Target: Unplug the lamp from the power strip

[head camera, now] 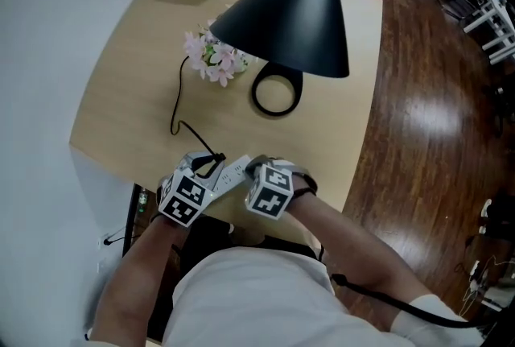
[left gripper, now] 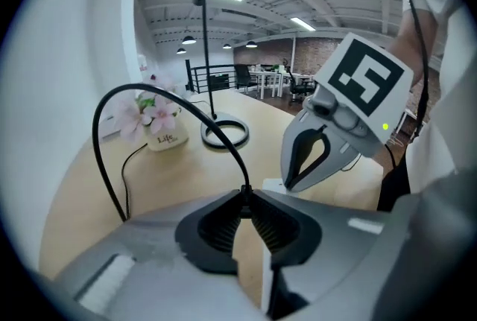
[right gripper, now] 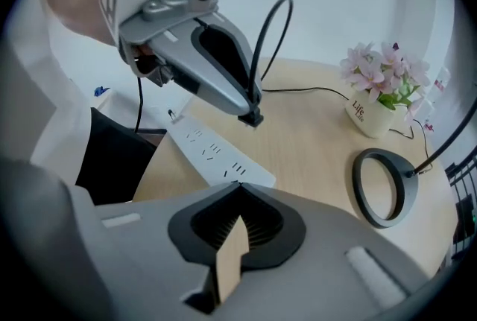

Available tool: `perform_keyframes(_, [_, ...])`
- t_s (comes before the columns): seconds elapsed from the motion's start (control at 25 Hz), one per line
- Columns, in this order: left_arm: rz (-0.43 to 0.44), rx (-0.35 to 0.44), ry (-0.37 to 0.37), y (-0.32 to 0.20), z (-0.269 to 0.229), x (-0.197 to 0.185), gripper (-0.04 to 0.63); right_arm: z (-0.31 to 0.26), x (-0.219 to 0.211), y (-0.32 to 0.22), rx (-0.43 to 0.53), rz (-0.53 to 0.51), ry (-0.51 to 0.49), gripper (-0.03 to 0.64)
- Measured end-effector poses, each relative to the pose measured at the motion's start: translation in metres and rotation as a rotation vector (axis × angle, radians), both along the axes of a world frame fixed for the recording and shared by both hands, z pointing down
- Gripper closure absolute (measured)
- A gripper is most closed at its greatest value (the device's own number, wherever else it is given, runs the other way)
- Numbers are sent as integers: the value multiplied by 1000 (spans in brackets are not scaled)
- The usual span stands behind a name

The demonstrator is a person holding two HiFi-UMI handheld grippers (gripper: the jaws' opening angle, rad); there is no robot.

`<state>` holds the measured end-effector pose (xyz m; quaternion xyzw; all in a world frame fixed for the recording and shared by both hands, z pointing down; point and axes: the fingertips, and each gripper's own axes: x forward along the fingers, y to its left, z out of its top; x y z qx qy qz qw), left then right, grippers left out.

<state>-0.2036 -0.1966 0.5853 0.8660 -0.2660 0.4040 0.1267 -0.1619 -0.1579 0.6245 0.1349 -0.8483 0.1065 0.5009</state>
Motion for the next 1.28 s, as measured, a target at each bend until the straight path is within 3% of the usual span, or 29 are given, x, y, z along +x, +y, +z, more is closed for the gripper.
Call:
perform_keyframes(0.32, [-86, -119, -8, -6, 38, -22, 538, 2, 1, 1, 3, -8, 10, 617])
perform_keyframes(0.6, [-90, -118, -27, -8, 46, -19, 533, 3, 1, 1, 30, -15, 19, 617])
perform_keyframes(0.72, [-93, -122, -39, -3, 47, -20, 438, 3, 1, 2, 35, -16, 5, 617])
perform_keyframes(0.84, [-117, -103, -41, 1, 39, -25, 428, 1, 2, 2, 52, -11, -24, 617])
perform_keyframes(1.08, [-298, -13, 46, 18, -11, -46, 428, -7, 7, 2, 134, 16, -106, 617])
perform_keyframes(1.28, [-461, 48, 114, 71, -55, -62, 434, -30, 17, 17, 148, 12, -238, 617])
